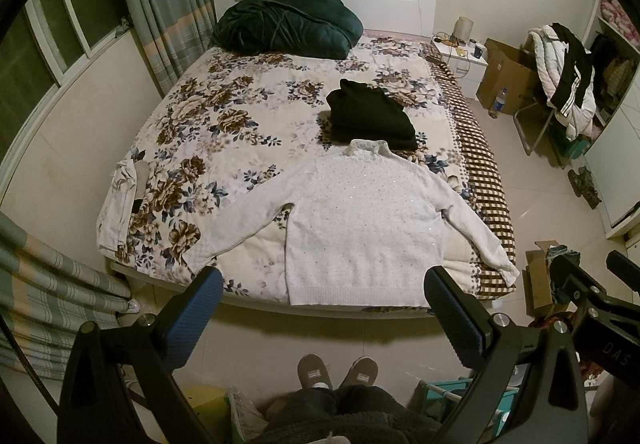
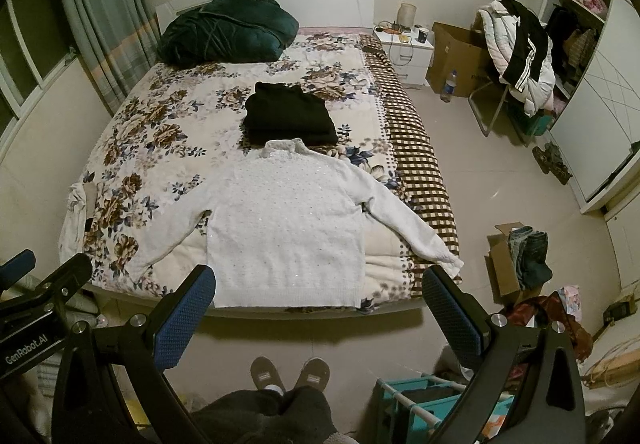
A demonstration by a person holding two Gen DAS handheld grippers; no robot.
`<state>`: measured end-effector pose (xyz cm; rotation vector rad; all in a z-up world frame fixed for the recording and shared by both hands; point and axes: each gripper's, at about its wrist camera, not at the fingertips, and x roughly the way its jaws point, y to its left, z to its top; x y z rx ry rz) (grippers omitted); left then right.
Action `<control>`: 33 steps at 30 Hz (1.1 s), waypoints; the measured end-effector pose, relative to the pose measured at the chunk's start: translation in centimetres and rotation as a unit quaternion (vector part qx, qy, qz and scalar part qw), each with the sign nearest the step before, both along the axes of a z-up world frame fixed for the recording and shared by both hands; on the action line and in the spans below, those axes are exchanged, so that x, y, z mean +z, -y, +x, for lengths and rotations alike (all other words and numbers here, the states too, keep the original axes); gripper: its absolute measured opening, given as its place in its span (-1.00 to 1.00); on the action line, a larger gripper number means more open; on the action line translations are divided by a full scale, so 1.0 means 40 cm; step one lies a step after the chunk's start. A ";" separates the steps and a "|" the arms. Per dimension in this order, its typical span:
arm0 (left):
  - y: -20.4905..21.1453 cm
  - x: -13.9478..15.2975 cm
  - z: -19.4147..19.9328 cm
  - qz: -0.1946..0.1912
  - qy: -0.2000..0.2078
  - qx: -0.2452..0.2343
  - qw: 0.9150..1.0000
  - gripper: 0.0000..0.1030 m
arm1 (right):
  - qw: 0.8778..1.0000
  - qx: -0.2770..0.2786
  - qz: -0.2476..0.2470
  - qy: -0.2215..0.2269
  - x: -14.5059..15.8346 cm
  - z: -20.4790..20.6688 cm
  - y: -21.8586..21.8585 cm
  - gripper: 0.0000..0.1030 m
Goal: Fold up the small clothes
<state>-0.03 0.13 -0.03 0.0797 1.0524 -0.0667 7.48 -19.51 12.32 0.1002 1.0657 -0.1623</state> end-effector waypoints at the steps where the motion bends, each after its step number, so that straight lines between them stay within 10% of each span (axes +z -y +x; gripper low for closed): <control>1: 0.000 0.000 0.000 0.000 -0.001 0.000 1.000 1.00 | 1.000 0.000 0.000 0.000 -0.005 -0.002 -0.002 1.00; 19: 0.079 -0.045 0.102 0.006 0.014 -0.005 1.000 1.00 | 0.998 -0.046 0.044 -0.014 -0.059 0.016 -0.020 1.00; 27: 0.137 -0.235 0.278 0.038 0.007 -0.013 0.999 1.00 | 0.976 -0.187 0.107 -0.034 -0.315 0.080 0.204 1.00; 33: 0.235 -0.454 0.395 0.056 -0.056 -0.011 0.997 1.00 | 0.934 -0.311 0.162 -0.067 -0.641 0.095 0.483 1.00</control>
